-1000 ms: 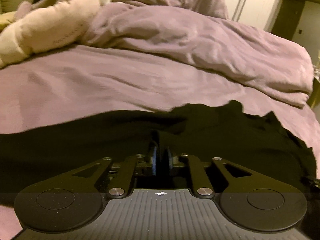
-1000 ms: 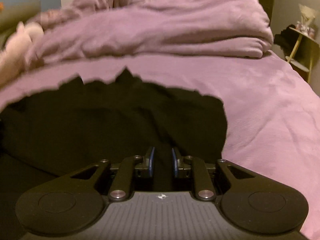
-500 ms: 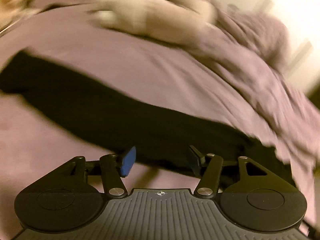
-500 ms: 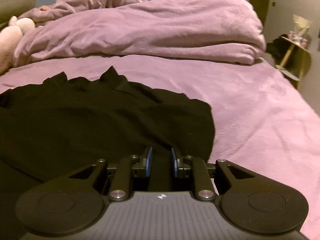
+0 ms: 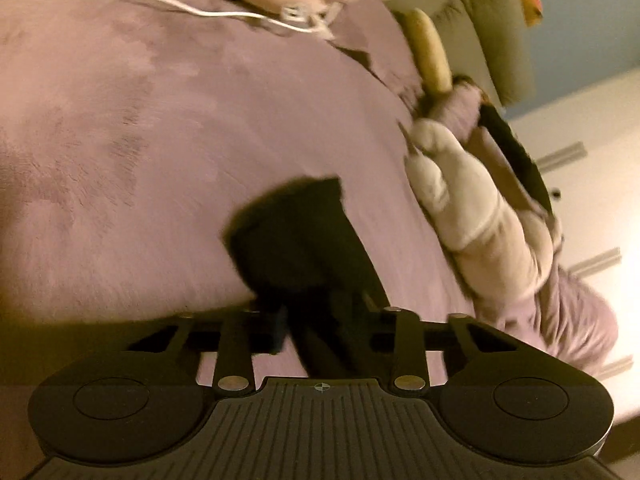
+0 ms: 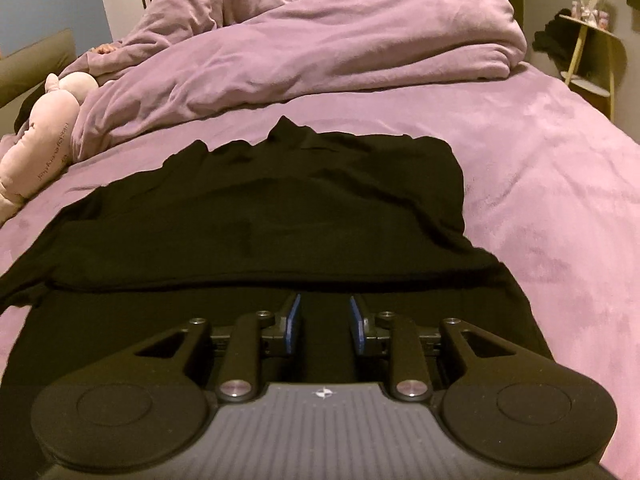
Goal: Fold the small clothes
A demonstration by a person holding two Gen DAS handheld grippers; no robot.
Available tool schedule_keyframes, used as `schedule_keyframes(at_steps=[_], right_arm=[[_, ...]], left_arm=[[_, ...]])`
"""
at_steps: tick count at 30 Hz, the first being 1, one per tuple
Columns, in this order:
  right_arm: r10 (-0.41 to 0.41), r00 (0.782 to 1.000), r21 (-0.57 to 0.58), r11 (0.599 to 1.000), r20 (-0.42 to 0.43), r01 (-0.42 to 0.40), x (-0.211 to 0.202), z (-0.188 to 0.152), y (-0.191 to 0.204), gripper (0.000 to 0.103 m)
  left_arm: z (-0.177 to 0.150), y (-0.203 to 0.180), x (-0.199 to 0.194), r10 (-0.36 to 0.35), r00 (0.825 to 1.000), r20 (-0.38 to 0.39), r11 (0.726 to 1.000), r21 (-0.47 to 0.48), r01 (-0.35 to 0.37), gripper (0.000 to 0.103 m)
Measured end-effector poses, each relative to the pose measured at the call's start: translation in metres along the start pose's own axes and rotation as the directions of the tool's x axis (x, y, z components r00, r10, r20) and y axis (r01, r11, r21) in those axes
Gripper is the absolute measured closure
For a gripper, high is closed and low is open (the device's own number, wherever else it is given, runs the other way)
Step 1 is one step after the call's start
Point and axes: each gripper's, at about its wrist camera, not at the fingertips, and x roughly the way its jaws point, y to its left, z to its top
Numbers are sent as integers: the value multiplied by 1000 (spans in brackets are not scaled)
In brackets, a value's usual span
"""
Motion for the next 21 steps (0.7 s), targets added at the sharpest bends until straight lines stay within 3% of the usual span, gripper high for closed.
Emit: schedule_keyframes(at_steps=[3, 7, 10, 12, 14, 15, 16, 19, 20, 21], right_arm=[[1, 1000, -2, 1000, 8, -1, -6, 1, 3, 73], [17, 1000, -1, 1000, 14, -17, -11, 0, 5, 72], [26, 999, 7, 1000, 24, -26, -16, -2, 1, 72], [32, 999, 17, 999, 31, -32, -20, -2, -2, 72], [44, 998, 23, 999, 36, -45, -23, -2, -7, 72], [45, 998, 26, 999, 40, -46, -25, -2, -9, 72], [46, 998, 26, 999, 44, -47, -26, -2, -10, 72], [56, 997, 45, 997, 56, -59, -30, -2, -14, 72], [67, 996, 55, 996, 58, -70, -32, -2, -15, 72], [74, 996, 66, 995, 58, -77, -33, -2, -16, 72]], left_arm=[[4, 8, 4, -8, 1000, 5, 999, -52, 8, 90], [5, 11, 3, -18, 1000, 2, 999, -40, 18, 96], [-6, -13, -12, -75, 997, 22, 993, 97, 73, 97], [-27, -51, -20, -119, 993, -14, 963, 243, 119, 97], [-61, -94, -30, -202, 975, -93, 903, 366, 222, 97], [-83, -117, -34, -253, 955, -157, 863, 409, 296, 97], [-109, -141, -38, -294, 929, -225, 811, 455, 367, 97], [-201, -202, -54, -366, 832, -416, 605, 573, 553, 96], [-232, -216, -55, -357, 798, -486, 552, 579, 600, 95], [-259, -224, -53, -331, 775, -538, 538, 568, 623, 90]])
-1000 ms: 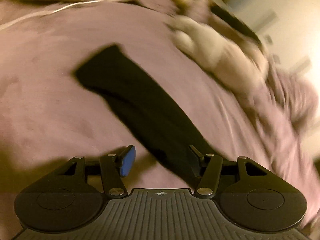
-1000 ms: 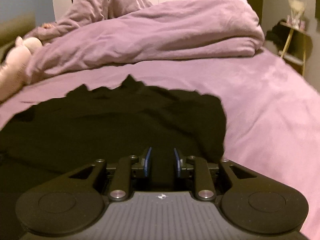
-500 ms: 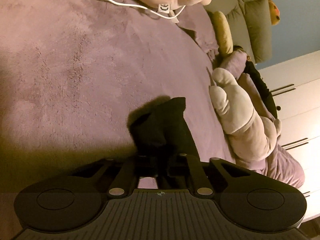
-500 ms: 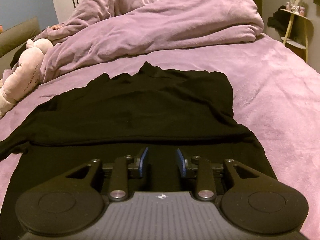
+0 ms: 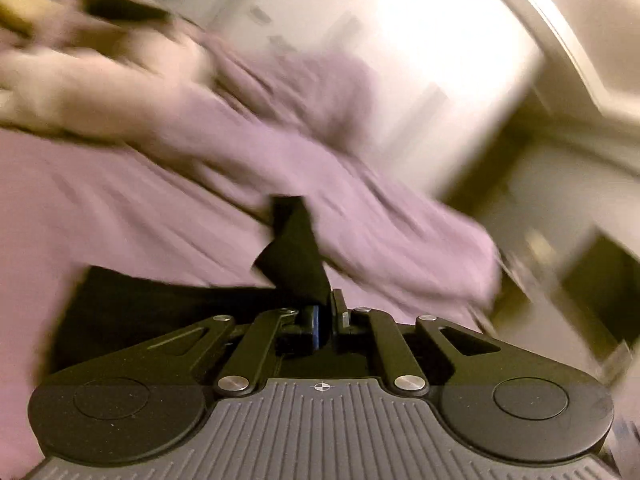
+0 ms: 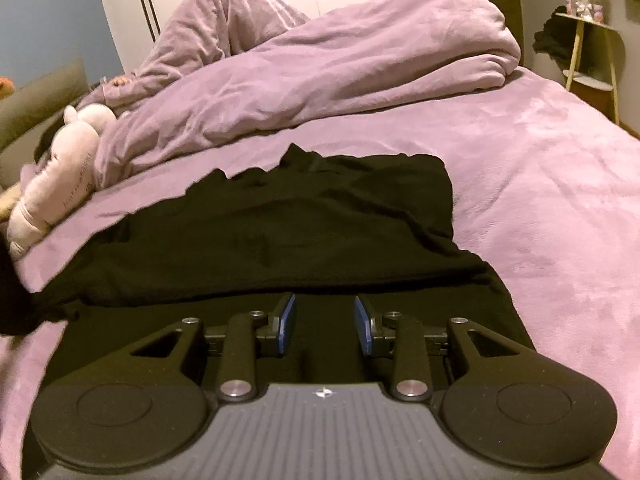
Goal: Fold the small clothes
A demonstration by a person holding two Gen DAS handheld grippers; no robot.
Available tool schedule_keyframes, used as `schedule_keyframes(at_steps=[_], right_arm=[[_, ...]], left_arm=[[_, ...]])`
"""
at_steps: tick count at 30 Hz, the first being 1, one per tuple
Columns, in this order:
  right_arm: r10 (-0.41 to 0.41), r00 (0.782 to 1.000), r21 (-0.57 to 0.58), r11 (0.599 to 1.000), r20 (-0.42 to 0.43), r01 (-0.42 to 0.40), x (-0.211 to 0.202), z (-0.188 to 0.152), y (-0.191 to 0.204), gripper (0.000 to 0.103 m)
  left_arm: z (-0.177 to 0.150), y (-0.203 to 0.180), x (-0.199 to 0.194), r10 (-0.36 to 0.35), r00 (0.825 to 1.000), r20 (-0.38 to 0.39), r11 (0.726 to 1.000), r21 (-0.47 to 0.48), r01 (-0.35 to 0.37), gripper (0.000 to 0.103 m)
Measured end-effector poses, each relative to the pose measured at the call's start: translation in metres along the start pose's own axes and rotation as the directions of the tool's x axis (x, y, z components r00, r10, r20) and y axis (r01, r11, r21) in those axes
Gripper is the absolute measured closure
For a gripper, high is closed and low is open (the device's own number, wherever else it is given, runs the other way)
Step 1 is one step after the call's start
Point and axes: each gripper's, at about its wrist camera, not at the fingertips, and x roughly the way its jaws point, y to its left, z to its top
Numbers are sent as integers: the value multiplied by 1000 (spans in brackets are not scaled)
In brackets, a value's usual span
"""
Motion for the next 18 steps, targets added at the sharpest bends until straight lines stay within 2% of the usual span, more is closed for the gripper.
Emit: schedule_keyframes(at_steps=[2, 4, 6, 10, 12, 16, 18], right_arm=[[21, 1000, 11, 1000, 2, -21, -3, 0, -2, 71], [44, 999, 14, 999, -16, -44, -1, 0, -3, 69], [81, 996, 16, 997, -39, -81, 4, 2, -3, 69], [191, 977, 61, 981, -92, -186, 28, 10, 4, 66], [253, 960, 92, 966, -119, -243, 48, 15, 14, 66], [333, 928, 138, 940, -168, -312, 84, 22, 39, 65], [351, 916, 164, 932, -193, -322, 98, 24, 52, 65]], left_arm=[[-22, -23, 34, 8, 993, -117, 1000, 0, -8, 84], [-43, -29, 51, 69, 984, -166, 998, -1, -70, 82], [-55, -22, 54, 136, 973, -187, 990, -7, -140, 81], [-65, 2, 43, 296, 933, -206, 953, -1, -303, 78], [-63, 9, 35, 328, 924, -198, 943, 15, -332, 71], [-63, 26, 31, 378, 899, -223, 924, 34, -380, 70], [-66, 30, 26, 384, 894, -230, 922, 35, -387, 70]])
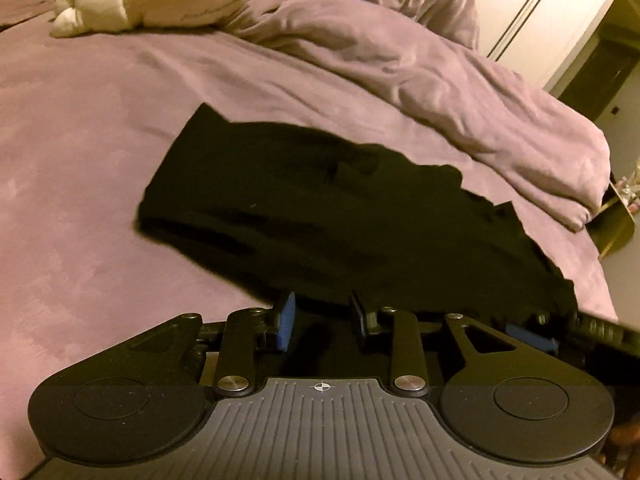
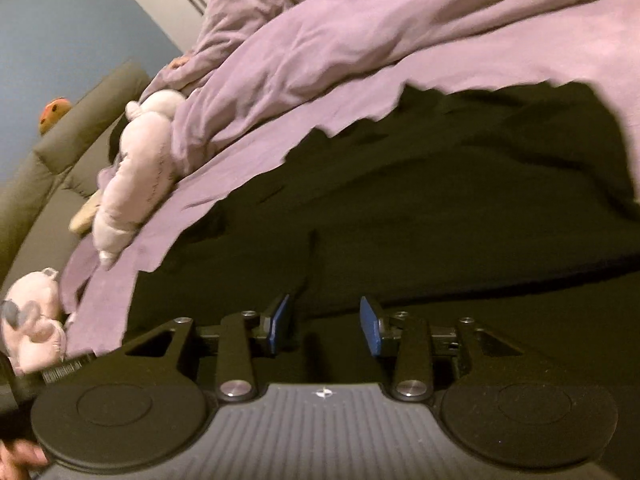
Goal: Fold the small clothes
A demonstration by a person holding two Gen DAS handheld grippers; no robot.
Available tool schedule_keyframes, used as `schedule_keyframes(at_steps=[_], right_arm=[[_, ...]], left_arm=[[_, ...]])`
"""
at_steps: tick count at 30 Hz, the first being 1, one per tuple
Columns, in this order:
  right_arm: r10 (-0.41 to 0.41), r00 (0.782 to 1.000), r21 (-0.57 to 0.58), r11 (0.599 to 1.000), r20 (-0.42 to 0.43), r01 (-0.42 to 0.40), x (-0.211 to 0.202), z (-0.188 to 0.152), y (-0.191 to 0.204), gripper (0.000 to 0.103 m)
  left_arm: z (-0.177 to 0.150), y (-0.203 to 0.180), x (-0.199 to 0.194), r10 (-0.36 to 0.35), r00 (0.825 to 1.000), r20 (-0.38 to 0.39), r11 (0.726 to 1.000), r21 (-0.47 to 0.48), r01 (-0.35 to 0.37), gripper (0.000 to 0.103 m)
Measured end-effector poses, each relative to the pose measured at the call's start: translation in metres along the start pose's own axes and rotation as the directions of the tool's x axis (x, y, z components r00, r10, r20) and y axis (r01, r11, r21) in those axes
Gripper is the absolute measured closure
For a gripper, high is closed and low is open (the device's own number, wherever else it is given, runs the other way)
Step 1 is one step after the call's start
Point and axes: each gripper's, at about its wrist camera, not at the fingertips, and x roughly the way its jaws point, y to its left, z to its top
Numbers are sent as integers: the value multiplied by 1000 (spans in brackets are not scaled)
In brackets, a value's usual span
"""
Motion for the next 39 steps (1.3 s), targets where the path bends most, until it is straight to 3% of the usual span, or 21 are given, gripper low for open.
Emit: schedule_keyframes(at_steps=[7, 11, 13, 15, 17, 19, 21, 22, 23, 26, 29, 31, 34, 38, 39], right_arm=[[17, 997, 20, 1000, -74, -16, 24, -2, 16, 66], [-20, 996, -46, 999, -91, 16, 29, -4, 27, 101], [-85, 995, -142, 987, -47, 77, 19, -3, 39, 101], [-122, 989, -260, 955, 84, 140, -4, 4, 52, 101], [-157, 963, -312, 924, 219, 222, -29, 13, 53, 101], [-232, 919, -312, 890, 317, 332, -48, 21, 40, 101], [-326, 877, -319, 839, 354, 441, -52, 25, 18, 101], [-359, 869, -319, 825, 341, 466, -51, 25, 5, 100], [-388, 869, -306, 824, 306, 476, -47, 25, -9, 100], [-368, 921, -194, 901, 127, 387, -43, 25, -59, 98], [-299, 944, -74, 948, 138, 311, -56, 27, -81, 80], [-256, 954, -14, 965, 156, 262, -59, 30, -90, 73], [-218, 966, 36, 976, 140, 215, -48, 37, -94, 73], [-213, 968, -52, 974, 136, 222, -38, 41, -75, 70], [-234, 963, -87, 965, 132, 247, -33, 43, -69, 80]], left_arm=[[-10, 9, 2, 8, 999, -38, 1000, -11, -8, 69], [-9, 8, 1, 6, 999, -45, 1000, -8, -6, 66], [-7, 7, -1, 8, 999, -41, 1000, -4, -8, 66], [-3, 4, -1, 18, 999, -30, 1000, -2, -18, 66], [1, 1, 1, 24, 1000, -17, 1000, 1, -24, 66], [5, -4, 8, 33, 999, -20, 999, -1, -33, 66], [6, -10, 17, 48, 998, -39, 999, 5, -48, 66], [6, -13, 21, 61, 997, -51, 998, 12, -60, 66], [6, -16, 23, 67, 996, -55, 998, 23, -66, 64], [6, -24, 25, 88, 995, -56, 995, 57, -84, 60], [6, -26, 26, 99, 993, -63, 993, 70, -95, 59], [7, -27, 26, 105, 992, -65, 992, 70, -100, 58], [8, -29, 27, 115, 991, -74, 991, 76, -109, 57], [10, -32, 32, 142, 986, -87, 986, 100, -133, 55], [11, -33, 33, 150, 985, -86, 984, 105, -141, 55]])
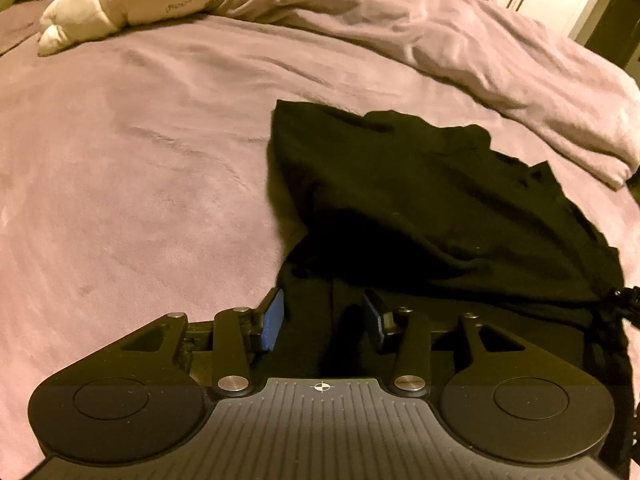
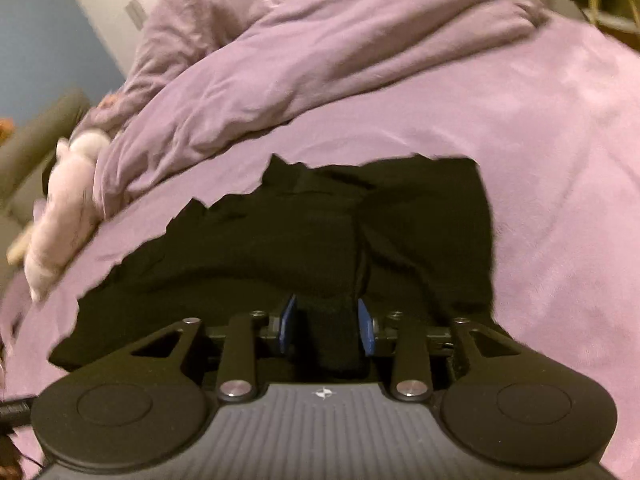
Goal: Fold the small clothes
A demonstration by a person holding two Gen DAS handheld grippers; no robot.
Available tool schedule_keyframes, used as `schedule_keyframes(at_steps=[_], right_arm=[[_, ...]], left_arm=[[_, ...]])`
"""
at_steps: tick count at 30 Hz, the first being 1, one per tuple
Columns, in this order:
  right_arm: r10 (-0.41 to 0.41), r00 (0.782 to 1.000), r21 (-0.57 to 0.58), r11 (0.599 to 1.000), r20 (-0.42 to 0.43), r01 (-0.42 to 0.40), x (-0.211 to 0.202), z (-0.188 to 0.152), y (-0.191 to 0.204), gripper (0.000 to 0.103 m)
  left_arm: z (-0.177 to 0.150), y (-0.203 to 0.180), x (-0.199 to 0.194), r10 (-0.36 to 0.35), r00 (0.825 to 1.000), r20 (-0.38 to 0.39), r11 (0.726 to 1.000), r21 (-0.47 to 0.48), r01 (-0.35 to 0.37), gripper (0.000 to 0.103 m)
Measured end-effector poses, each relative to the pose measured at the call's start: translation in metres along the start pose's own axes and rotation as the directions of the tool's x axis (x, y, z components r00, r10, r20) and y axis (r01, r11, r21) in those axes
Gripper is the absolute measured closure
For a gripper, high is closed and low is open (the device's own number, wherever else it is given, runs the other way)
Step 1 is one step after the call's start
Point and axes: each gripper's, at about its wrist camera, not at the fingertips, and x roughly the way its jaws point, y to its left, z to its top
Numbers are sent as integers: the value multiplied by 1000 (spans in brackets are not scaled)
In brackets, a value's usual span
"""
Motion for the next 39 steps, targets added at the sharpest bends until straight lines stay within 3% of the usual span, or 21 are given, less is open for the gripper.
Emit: schedule_keyframes(at_steps=[2, 6, 9, 11, 13, 15, 19, 24, 28, 31, 34, 37, 39], right_arm=[[-23, 1000, -73, 997, -3, 23, 4, 2, 10, 98], [-87, 986, -173, 979, 140, 111, -22, 5, 16, 99], [-225, 946, -138, 955, 234, 262, -41, 2, -1, 99], [-297, 927, -128, 935, 229, 331, -40, -2, -15, 99], [-333, 925, -96, 930, 185, 354, -35, -5, -32, 97], [-330, 933, -36, 940, 143, 338, -37, -6, -43, 93], [-304, 931, 39, 952, 200, 302, -55, -8, -41, 86], [-128, 974, -45, 989, 185, 138, -39, -8, -3, 86], [14, 997, -145, 989, 80, -2, -13, -19, 39, 86], [-17, 1000, -227, 974, 1, 16, 9, -35, 54, 87], [-1, 1000, -266, 964, 21, 6, -4, -45, 46, 87], [-13, 1000, -234, 972, 3, 13, -21, -41, 26, 87], [-40, 999, -179, 983, 9, 41, -34, -35, 9, 77]], left_arm=[[2, -1, 2, 16, 1000, -4, 1000, 4, -16, 55], [6, 1, 4, 33, 999, 2, 999, -3, -33, 55], [8, 5, 8, 48, 999, 0, 999, -23, -48, 55], [8, 5, 9, 49, 999, -2, 998, -27, -49, 55], [9, 3, 7, 53, 999, -5, 998, -20, -53, 55], [8, 3, 1, 51, 999, -1, 998, -28, -51, 55], [8, -2, -21, 49, 998, 41, 999, -6, -49, 55], [18, -26, -23, -5, 999, 53, 999, 35, 3, 53], [24, -54, 8, -24, 1000, 16, 995, 99, 22, 53], [24, -64, 30, 12, 1000, -1, 992, 127, -11, 53], [19, -60, 40, 15, 999, -33, 989, 150, -10, 54], [14, -53, 40, 5, 1000, -26, 986, 168, -1, 59], [12, -50, 37, 0, 1000, -23, 985, 173, 4, 59]])
